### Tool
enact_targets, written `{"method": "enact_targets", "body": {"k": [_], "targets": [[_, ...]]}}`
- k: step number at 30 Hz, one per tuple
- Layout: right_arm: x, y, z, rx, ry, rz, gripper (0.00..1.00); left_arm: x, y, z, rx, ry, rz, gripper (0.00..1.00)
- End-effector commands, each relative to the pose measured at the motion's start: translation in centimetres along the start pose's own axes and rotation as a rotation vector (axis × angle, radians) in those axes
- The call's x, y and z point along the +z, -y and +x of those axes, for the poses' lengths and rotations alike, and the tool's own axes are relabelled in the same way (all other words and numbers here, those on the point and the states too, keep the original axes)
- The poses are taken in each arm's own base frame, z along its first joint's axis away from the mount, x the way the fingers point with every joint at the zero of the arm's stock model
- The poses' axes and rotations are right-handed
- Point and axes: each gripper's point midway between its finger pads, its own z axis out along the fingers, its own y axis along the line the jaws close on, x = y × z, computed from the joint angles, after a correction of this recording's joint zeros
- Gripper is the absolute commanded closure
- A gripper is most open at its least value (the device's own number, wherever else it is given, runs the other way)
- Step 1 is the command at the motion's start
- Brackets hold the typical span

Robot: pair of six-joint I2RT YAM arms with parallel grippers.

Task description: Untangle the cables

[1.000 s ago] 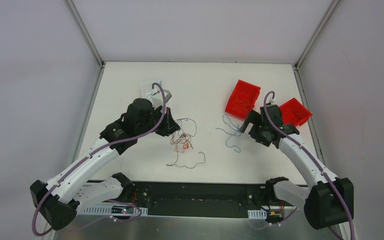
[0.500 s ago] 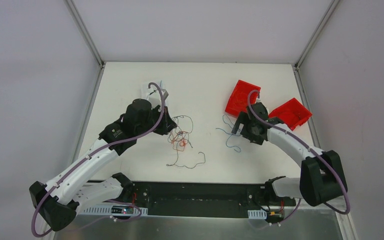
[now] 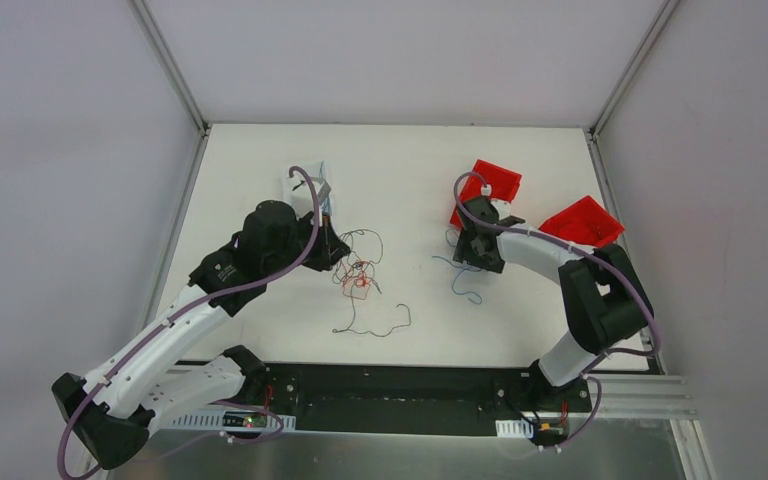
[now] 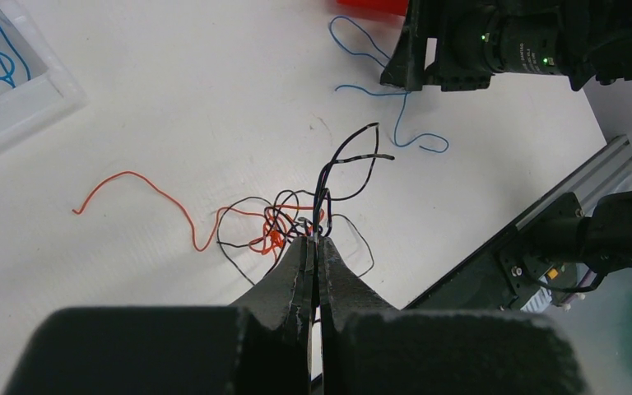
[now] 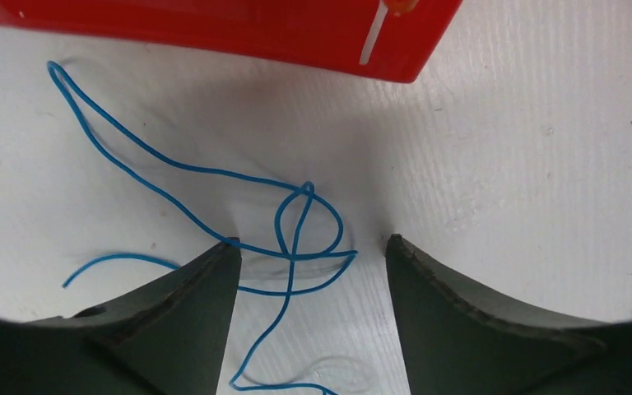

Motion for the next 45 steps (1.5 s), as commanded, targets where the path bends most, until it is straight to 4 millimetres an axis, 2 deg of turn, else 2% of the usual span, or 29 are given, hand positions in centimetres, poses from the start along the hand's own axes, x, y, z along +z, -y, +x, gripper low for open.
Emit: {"method": "enact_targets", "body": {"k": [1,3,6,9,14,18,22,24,26,28,32,41,45], "targets": [[0.8,0.2,-1.0,-0.017,0.027,0.043,0.4,-0.6,-0.6,-0.6,0.028,0.034,-0.032,1.0],[0.9,-0.3,-0.9,-0.019,0.013,0.025,0.6,-0.7,-1.2,-0.5,0.03,0.034,-0.062,1.0],[0.3,-1.6,-1.2,-0.023,0.006,-0.039,0.99,-0.9,-2.8,0.3,0.03,0.007,-0.145,1.0],[-1.6,-3.9,-2.2,-0.036,0.025,-0.167,1.0,-0.8,-4.3,1.8,0.028,-0.042,-0.216,1.0],[-6.7,-8.9,-4.8,-0.085,0.088,-0.399,1.0,0.2,-5.5,5.3,-0.004,-0.168,-0.254,1.0],[-10.7,-12.2,-6.5,-0.099,0.099,-0.561,1.0,1.6,-4.5,7.6,-0.067,-0.247,-0.191,1.0],[-14.2,-14.2,-8.5,-0.105,0.139,-0.669,1.0,3.6,-2.0,9.3,-0.143,-0.302,-0.042,0.98],[-15.9,-14.5,-9.7,-0.107,0.183,-0.699,1.0,4.1,-1.0,9.4,-0.168,-0.317,0.006,0.81],[-17.2,-14.5,-10.4,-0.118,0.219,-0.723,1.0,4.0,-0.8,9.1,-0.165,-0.31,0.008,0.58],[-18.5,-14.6,-10.9,-0.121,0.243,-0.748,1.0,3.8,-1.2,8.3,-0.152,-0.271,-0.017,0.4],[-19.6,-14.6,-10.8,-0.135,0.231,-0.772,1.0,2.6,-1.6,5.8,-0.075,-0.166,-0.038,0.18],[-21.1,-14.0,-10.0,-0.19,0.228,-0.811,1.0,0.1,-1.2,1.7,0.169,-0.018,0.003,0.02],[-21.3,-13.3,-9.3,-0.217,0.219,-0.803,1.0,-0.9,-0.9,-0.4,0.273,0.035,0.001,0.01]]}}
